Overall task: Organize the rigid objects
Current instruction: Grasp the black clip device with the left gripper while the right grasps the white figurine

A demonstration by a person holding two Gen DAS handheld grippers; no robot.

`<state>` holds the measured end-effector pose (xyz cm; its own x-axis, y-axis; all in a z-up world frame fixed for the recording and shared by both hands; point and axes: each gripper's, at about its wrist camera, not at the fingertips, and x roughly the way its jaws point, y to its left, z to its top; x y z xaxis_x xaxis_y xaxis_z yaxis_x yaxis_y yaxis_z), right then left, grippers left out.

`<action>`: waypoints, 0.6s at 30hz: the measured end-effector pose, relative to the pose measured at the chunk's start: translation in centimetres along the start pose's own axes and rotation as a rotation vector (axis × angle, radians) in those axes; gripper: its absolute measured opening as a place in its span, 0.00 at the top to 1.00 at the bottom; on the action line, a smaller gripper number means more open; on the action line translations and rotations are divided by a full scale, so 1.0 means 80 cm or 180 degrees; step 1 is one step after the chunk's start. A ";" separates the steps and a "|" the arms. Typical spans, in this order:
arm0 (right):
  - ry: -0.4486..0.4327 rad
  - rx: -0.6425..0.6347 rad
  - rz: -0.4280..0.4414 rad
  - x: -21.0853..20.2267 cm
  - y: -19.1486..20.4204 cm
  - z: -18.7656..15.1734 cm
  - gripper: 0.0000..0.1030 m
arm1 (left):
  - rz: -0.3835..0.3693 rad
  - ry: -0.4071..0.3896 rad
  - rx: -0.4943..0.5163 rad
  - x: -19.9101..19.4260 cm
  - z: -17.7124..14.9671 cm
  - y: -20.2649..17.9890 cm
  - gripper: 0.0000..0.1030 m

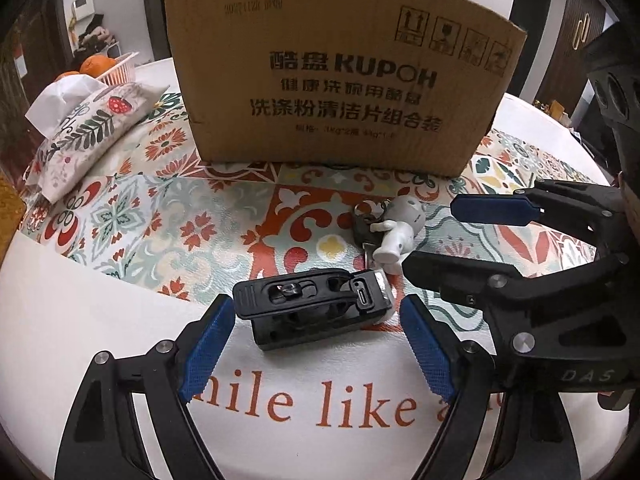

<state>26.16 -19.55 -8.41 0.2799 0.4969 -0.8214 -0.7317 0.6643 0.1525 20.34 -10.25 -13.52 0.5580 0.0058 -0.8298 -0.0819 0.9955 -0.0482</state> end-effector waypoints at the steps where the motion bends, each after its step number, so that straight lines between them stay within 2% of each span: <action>1: 0.0018 -0.0001 0.0000 0.003 -0.001 0.000 0.41 | 0.0017 0.0001 0.0004 0.002 0.001 0.000 0.18; 14: 0.0103 -0.0007 0.0061 0.027 -0.001 0.008 0.41 | 0.0038 0.0082 0.0079 0.019 0.007 0.011 0.19; 18: 0.0112 -0.0007 0.0065 0.032 0.000 0.011 0.41 | 0.0023 0.0045 0.0152 0.017 0.007 0.015 0.26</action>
<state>27.40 -17.80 -10.05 0.2430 0.4903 -0.8370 -0.7384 0.6531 0.1682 21.52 -8.98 -14.40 0.5459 0.0120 -0.8378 -0.0463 0.9988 -0.0159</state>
